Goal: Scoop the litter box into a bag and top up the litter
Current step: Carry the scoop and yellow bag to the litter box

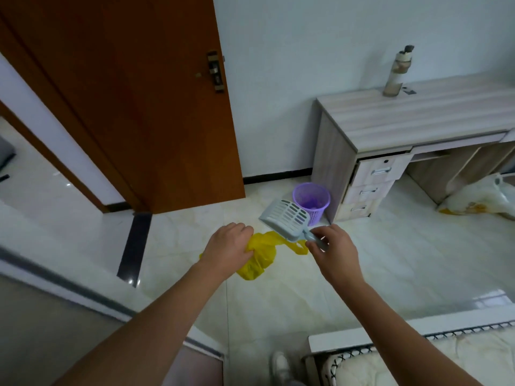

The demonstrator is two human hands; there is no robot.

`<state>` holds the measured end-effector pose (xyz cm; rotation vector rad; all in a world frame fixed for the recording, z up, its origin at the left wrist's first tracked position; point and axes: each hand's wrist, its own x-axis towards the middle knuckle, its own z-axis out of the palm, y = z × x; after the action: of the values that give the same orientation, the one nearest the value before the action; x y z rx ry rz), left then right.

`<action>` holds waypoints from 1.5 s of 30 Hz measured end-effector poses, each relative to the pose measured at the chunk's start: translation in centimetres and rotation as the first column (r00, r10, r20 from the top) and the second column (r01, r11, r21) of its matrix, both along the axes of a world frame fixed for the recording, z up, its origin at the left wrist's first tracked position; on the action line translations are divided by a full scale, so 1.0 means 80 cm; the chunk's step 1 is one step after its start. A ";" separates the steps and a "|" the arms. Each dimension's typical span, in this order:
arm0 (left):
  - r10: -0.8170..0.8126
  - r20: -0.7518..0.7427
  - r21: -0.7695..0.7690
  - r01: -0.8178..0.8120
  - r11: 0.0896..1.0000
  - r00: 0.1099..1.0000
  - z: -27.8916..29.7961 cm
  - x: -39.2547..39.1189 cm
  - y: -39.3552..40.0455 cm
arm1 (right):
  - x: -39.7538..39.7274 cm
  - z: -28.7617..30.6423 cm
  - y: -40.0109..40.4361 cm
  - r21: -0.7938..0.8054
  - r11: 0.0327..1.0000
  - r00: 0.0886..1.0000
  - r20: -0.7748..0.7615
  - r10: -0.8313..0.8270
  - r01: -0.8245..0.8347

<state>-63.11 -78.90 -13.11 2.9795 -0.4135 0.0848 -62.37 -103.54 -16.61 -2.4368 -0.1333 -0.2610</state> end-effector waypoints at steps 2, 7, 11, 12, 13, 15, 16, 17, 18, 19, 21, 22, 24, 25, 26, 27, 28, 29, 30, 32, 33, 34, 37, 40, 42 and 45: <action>-0.006 0.010 -0.001 0.006 1.000 1.000 0.001 0.030 0.004 | 0.034 -0.005 0.001 -0.003 1.000 1.000 -0.011 -0.012 0.012; 0.026 -0.006 -0.011 -0.027 1.000 1.000 0.011 0.102 0.014 | 0.111 -0.002 0.017 0.032 0.999 1.000 -0.001 0.024 -0.024; 0.047 0.020 -0.025 -0.046 0.999 0.999 0.014 0.155 0.018 | 0.171 0.004 0.019 0.022 0.999 0.999 0.040 0.035 -0.035; 0.043 0.015 -0.032 -0.043 0.999 0.999 0.014 0.167 0.019 | 0.185 0.003 0.018 0.021 0.999 0.999 0.037 0.028 -0.029; 0.032 0.009 -0.023 -0.032 0.999 0.999 0.014 0.179 0.021 | 0.197 0.004 0.016 0.017 0.999 0.999 0.030 0.027 -0.028; 0.010 -0.010 0.003 -0.010 1.000 1.000 0.013 0.205 0.022 | 0.218 0.006 0.013 0.011 1.000 0.999 0.031 0.017 -0.017; 0.003 -0.009 0.001 -0.003 1.000 1.000 0.012 0.222 0.023 | 0.229 0.008 0.012 0.012 1.000 0.999 0.036 0.007 -0.008; -0.003 -0.006 -0.005 0.003 1.000 1.000 0.010 0.240 0.025 | 0.240 0.009 0.010 0.011 1.000 0.999 0.037 -0.002 0.001; -0.012 -0.006 -0.008 0.012 1.000 1.000 0.008 0.258 0.025 | 0.251 0.009 0.009 0.006 1.000 0.999 0.033 -0.013 0.012; -0.028 -0.011 -0.007 0.028 1.000 1.000 0.005 0.275 0.025 | 0.262 0.008 0.008 0.001 1.000 0.999 0.027 -0.030 0.030; -0.068 -0.017 -0.001 0.068 0.998 0.998 -0.004 0.310 0.024 | 0.283 0.005 0.007 -0.005 0.997 0.997 0.019 -0.076 0.076; -0.089 -0.017 -0.006 0.089 0.996 0.996 -0.008 0.326 0.024 | 0.294 0.003 0.007 -0.007 0.995 0.995 0.019 -0.100 0.100; -0.123 -0.009 -0.036 0.122 0.992 0.992 -0.017 0.360 0.028 | 0.314 -0.002 0.010 -0.006 0.989 0.989 0.015 -0.146 0.146; -0.135 -0.006 -0.050 0.135 0.990 0.991 -0.021 0.379 0.031 | 0.324 -0.004 0.013 -0.005 0.986 0.986 0.011 -0.167 0.168; -0.149 -0.007 -0.056 0.149 0.987 0.989 -0.023 0.397 0.033 | 0.334 -0.005 0.016 -0.006 0.982 0.982 0.007 -0.188 0.188; -0.163 -0.009 -0.057 0.162 0.985 0.987 -0.024 0.416 0.035 | 0.346 -0.006 0.019 -0.010 0.979 0.979 0.003 -0.204 0.204; -0.173 -0.010 -0.059 0.173 0.983 0.985 -0.025 0.436 0.036 | 0.358 -0.007 0.022 -0.013 0.976 0.976 -0.005 -0.219 0.219; -0.183 -0.016 -0.067 0.182 0.981 0.983 -0.026 0.455 0.036 | 0.369 -0.007 0.024 -0.013 0.972 0.972 -0.015 -0.235 0.234; -0.197 -0.024 -0.079 0.195 0.978 0.980 -0.026 0.473 0.034 | 0.378 -0.007 0.024 -0.010 0.968 0.967 -0.024 -0.252 0.252; -0.237 -0.030 -0.098 0.233 0.968 0.971 -0.030 0.509 0.021 | 0.392 -0.007 0.020 -0.005 0.953 0.953 -0.026 -0.302 0.302; -0.264 -0.032 -0.103 0.260 0.960 0.964 -0.032 0.526 0.011 | 0.396 -0.007 0.014 -0.001 0.941 0.941 -0.023 -0.337 0.337; -0.298 -0.036 -0.111 0.293 0.950 0.954 -0.035 0.541 -0.004 | 0.397 -0.006 0.006 0.002 0.926 0.926 -0.021 -0.377 0.377; -0.420 -0.055 -0.155 0.408 0.900 0.906 -0.041 0.576 -0.063 | 0.392 -0.005 -0.034 0.008 0.861 0.861 -0.034 -0.508 0.508; -0.535 -0.032 -0.187 0.521 0.833 0.844 -0.041 0.599 -0.134 | 0.380 -0.004 -0.084 0.007 0.778 0.777 -0.052 -0.628 0.629; -0.599 -0.010 -0.207 0.584 0.785 0.801 -0.039 0.613 -0.186 | 0.375 -0.006 -0.121 0.012 0.716 0.715 -0.055 -0.697 0.698; -0.662 -0.001 -0.228 0.644 0.730 0.750 -0.039 0.635 -0.267 | 0.378 -0.010 -0.178 0.017 0.634 0.633 -0.080 -0.770 0.773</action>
<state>-12.34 -100.28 -16.19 2.4373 -1.3226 -0.0652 -32.15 -117.76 -17.38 -2.3016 0.9790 -0.5487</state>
